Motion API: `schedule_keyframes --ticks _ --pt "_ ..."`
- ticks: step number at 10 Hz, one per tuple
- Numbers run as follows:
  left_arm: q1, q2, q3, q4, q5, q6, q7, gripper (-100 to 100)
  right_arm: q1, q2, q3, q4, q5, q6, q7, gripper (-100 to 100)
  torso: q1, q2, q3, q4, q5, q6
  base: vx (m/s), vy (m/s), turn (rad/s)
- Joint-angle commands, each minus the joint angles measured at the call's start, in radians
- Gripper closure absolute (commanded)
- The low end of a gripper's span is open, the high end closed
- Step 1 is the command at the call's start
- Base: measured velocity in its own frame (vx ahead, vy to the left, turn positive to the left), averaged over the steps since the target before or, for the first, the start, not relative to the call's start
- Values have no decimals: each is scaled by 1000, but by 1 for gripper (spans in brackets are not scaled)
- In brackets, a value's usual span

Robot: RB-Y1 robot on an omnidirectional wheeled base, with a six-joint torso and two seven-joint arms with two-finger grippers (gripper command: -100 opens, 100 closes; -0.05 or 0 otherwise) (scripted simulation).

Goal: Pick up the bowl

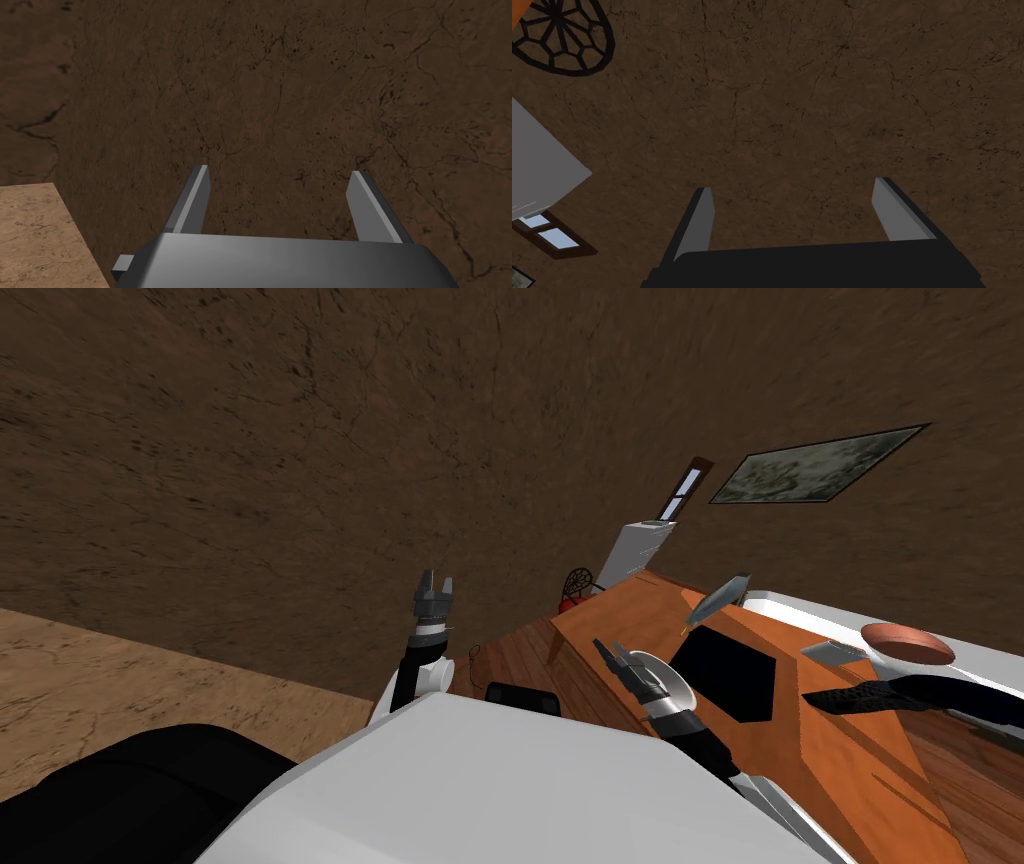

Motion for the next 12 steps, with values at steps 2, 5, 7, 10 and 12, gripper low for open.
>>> schedule_keyframes --ticks 2,5,7,10,12 --pt "0 0 0 0 0 0 0 0 46 -37 -14 86 63 12 77 -100 1 -1 0 0 0 0 63 45 137" --pt "0 0 0 0 0 0 0 0 68 -53 -21 126 94 19 140 -100 0 -1 -1 0 0 0 56 20 77" --pt "0 0 0 0 0 0 0 0 91 -69 -27 168 126 26 188 -100 0 -1 -1 0 0 0 57 20 75" --pt "0 0 0 0 0 0 0 0 137 -100 -43 246 190 39 269 -100 -1 -1 -1 0 0 0 63 14 85" --pt "0 0 0 0 0 0 0 0 159 -115 -51 291 221 45 323 -100 -1 -1 -1 0 0 0 49 -2 72"
